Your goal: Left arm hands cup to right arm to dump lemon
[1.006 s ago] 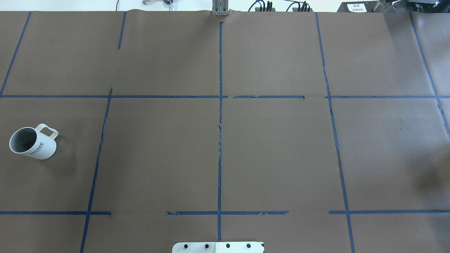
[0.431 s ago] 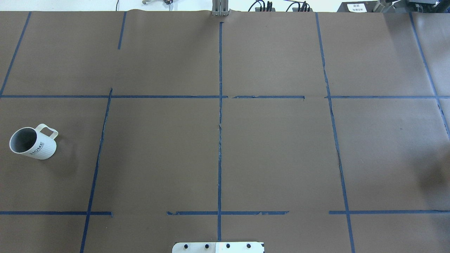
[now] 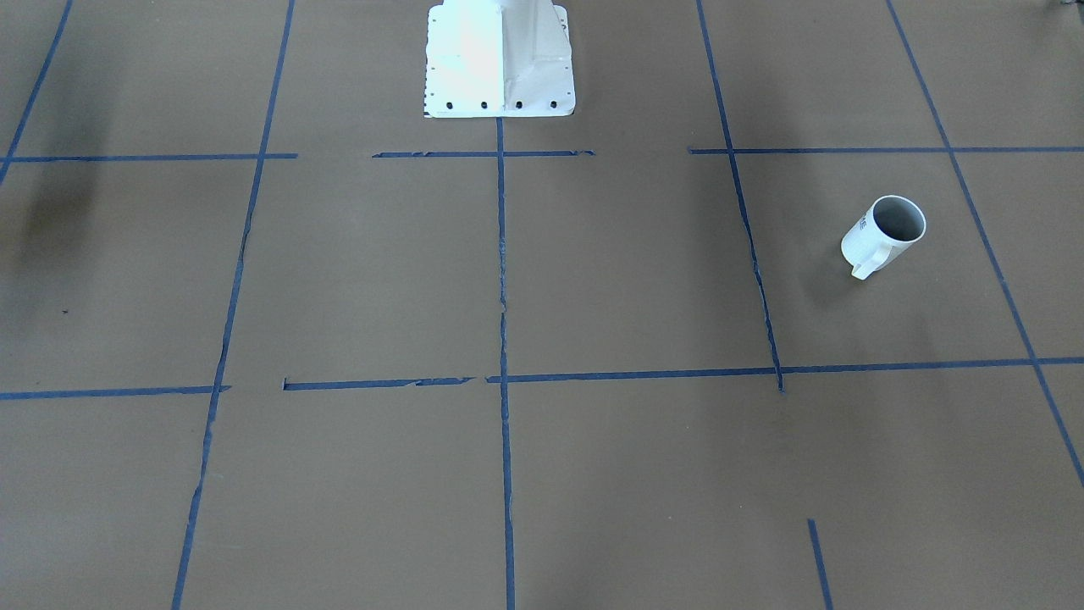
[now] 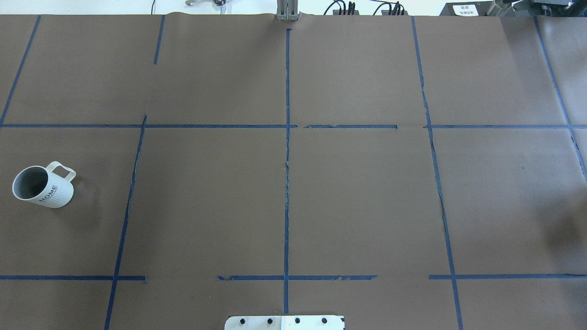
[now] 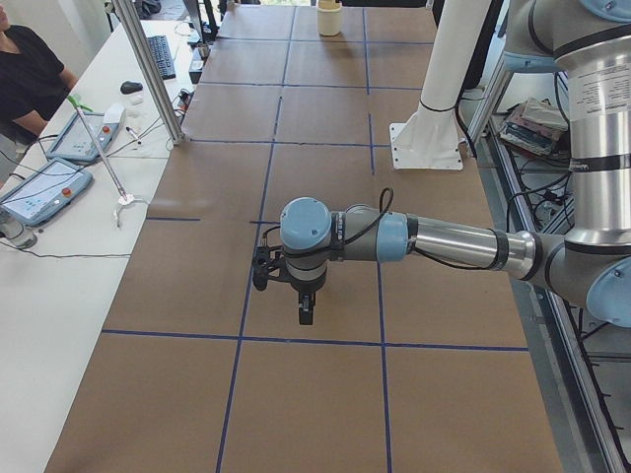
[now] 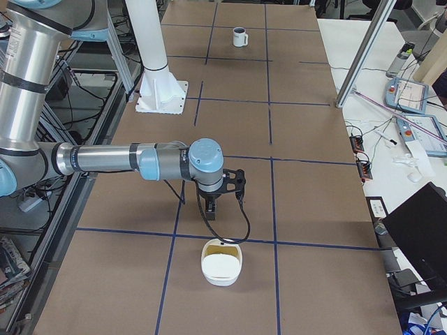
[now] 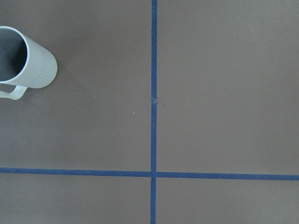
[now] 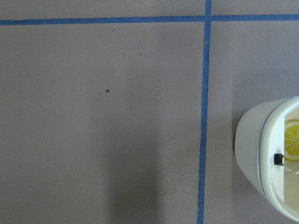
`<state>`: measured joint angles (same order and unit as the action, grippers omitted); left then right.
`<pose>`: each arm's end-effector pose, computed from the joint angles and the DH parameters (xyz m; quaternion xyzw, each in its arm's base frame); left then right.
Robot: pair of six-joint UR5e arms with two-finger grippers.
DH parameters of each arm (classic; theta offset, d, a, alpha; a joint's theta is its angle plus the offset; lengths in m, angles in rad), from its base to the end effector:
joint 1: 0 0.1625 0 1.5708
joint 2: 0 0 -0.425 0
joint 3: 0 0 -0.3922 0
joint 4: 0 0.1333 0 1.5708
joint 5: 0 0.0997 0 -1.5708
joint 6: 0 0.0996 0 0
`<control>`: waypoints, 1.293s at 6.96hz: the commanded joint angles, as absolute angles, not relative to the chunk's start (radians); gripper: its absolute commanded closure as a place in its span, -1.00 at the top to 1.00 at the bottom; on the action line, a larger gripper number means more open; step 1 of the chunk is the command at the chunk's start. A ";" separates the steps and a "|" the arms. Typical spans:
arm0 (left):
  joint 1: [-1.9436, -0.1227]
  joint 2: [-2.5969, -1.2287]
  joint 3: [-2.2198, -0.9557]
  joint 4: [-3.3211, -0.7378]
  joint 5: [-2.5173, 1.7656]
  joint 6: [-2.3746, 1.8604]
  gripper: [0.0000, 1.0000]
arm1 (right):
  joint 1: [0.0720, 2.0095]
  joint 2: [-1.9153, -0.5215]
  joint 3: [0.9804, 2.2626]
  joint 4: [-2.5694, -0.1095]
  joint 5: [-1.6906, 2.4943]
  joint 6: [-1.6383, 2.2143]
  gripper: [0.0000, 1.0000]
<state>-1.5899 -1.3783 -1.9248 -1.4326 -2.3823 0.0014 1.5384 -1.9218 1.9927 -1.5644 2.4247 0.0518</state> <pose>-0.0688 -0.4058 0.5828 0.0148 0.3946 -0.0035 0.9187 0.0469 -0.3512 0.5914 0.0177 -0.4149 -0.0072 0.9097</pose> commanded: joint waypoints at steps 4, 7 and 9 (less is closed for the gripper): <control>-1.582 -1.313 -1.973 -1.506 -2.368 0.038 1.00 | 1.552 -1.925 1.988 -1.560 2.418 0.052 1.00; -1.548 -1.316 -1.977 -1.494 -2.364 0.038 1.00 | 1.552 -1.922 1.991 -1.552 2.418 0.052 1.00; -1.536 -1.322 -1.986 -1.491 -2.364 0.038 1.00 | 1.552 -1.922 1.994 -1.552 2.419 0.052 1.00</control>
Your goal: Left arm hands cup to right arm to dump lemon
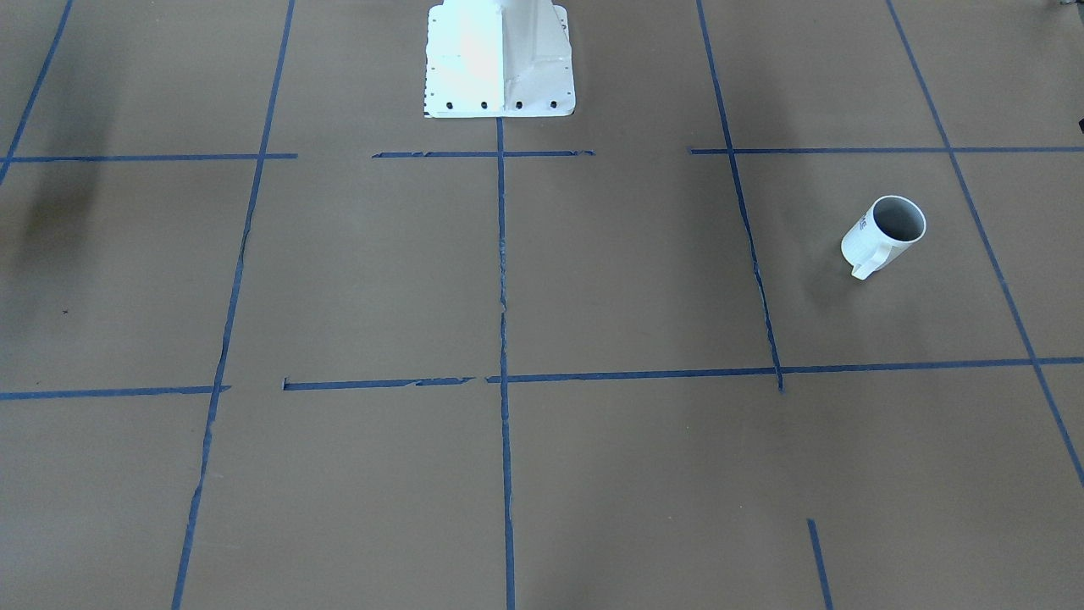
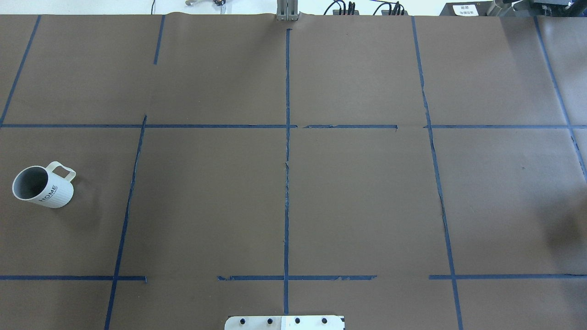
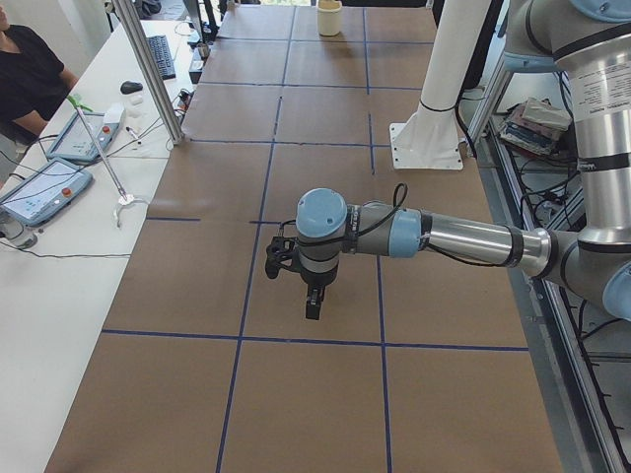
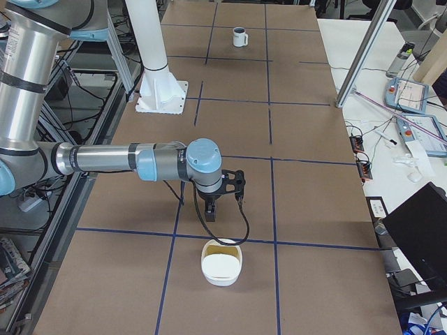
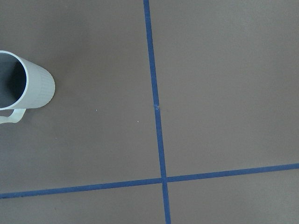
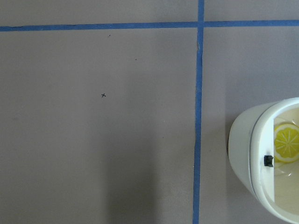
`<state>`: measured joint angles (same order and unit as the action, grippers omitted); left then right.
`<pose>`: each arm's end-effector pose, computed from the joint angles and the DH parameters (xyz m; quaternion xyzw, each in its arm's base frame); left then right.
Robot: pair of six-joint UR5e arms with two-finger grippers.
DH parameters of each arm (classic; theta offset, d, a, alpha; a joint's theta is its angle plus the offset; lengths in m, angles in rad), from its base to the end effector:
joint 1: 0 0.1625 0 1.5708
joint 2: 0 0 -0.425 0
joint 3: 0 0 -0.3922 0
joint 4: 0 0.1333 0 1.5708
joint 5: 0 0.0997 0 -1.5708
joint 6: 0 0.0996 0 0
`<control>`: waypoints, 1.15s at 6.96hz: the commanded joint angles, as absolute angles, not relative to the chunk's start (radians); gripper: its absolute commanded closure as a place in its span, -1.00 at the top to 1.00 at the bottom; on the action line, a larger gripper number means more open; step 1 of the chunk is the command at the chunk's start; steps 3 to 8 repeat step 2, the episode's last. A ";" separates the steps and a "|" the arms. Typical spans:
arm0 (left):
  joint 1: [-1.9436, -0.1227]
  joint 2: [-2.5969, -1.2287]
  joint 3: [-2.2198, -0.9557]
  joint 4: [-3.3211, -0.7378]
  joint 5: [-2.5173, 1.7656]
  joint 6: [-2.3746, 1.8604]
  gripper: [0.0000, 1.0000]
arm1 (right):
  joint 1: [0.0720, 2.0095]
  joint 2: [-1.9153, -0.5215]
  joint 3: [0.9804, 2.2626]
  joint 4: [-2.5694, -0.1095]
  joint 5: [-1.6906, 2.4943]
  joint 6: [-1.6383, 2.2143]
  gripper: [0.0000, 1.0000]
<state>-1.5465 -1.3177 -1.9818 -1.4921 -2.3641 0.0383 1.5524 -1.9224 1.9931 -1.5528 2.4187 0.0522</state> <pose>-0.0529 -0.3872 0.5740 0.0392 0.3858 0.0441 0.9207 0.0522 -0.3510 0.5906 0.0259 -0.4121 -0.0028 0.9108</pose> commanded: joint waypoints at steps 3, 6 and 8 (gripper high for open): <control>-1.520 -1.319 -2.026 -1.483 -2.359 0.038 1.00 | 1.552 -1.924 1.997 -1.552 2.421 0.052 1.00; -1.520 -1.319 -2.026 -1.483 -2.359 0.038 1.00 | 1.552 -1.924 1.997 -1.552 2.421 0.052 1.00; -1.520 -1.319 -2.026 -1.483 -2.359 0.038 1.00 | 1.552 -1.924 1.997 -1.552 2.421 0.052 1.00</control>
